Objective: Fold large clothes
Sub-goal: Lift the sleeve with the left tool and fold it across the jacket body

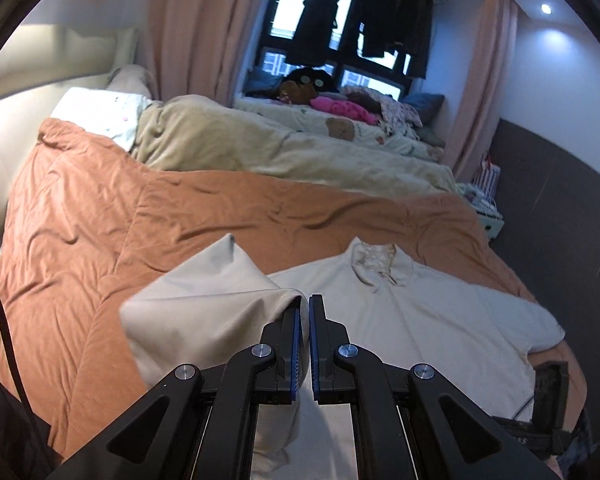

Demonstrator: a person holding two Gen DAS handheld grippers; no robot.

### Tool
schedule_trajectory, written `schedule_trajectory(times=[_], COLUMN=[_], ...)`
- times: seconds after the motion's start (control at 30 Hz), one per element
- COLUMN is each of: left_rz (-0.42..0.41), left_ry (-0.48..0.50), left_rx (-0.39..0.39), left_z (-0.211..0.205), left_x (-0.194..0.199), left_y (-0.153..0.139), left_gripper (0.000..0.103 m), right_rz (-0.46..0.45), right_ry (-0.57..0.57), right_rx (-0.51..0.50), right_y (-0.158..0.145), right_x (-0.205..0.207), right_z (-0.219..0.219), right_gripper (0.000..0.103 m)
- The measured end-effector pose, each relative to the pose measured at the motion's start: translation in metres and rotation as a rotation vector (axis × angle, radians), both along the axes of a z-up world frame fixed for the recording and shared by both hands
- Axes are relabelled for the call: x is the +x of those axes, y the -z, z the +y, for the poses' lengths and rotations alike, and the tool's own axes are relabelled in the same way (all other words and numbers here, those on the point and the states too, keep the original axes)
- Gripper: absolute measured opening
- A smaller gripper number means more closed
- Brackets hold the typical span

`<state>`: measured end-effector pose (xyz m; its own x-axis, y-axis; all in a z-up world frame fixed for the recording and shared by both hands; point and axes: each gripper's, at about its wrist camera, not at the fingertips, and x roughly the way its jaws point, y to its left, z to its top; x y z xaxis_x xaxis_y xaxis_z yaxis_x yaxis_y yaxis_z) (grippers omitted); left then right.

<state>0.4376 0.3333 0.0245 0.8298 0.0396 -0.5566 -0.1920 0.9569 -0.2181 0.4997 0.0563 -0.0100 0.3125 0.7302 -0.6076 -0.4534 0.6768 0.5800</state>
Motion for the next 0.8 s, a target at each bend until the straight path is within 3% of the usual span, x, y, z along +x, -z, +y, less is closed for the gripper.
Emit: schedule_trajectory(times=[0.23,0.33,0.4,0.47,0.53,0.7,0.8], left_rz=[0.078,0.141,0.205,0.243,0.217,0.159,0.124], left_ry=[0.103,0.117,0.122,0.159,0.17,0.146,0.107], left_rx=[0.052,0.02,-0.054,-0.16,-0.22,-0.323,-0.316], left_z=[-0.064,-0.083,-0.092,-0.101,-0.114,-0.136,-0.146], left_x=[0.037,0.049,0.055,0.055,0.044,0.009,-0.008], left_y=[0.018,0.038,0.056,0.074,0.081,0.082,0.076], left_gripper=[0.004,0.005,0.015,0.051,0.062,0.071,0.071], right_rz=[0.049,0.066,0.084,0.095,0.112,0.121,0.104], right_ry=[0.071,0.083,0.095,0.113,0.137,0.155,0.155], right_rx=[0.055,0.057,0.077,0.088,0.105,0.138,0.137], right_y=[0.005,0.004,0.003,0.005,0.007,0.006,0.005], right_x=[0.014,0.02,0.024,0.026,0.029,0.021,0.012], right_z=[-0.006,-0.011,-0.015,-0.026,-0.033,-0.06,-0.075], right_gripper=[0.064,0.064,0.064,0.064,0.064,0.064,0.064])
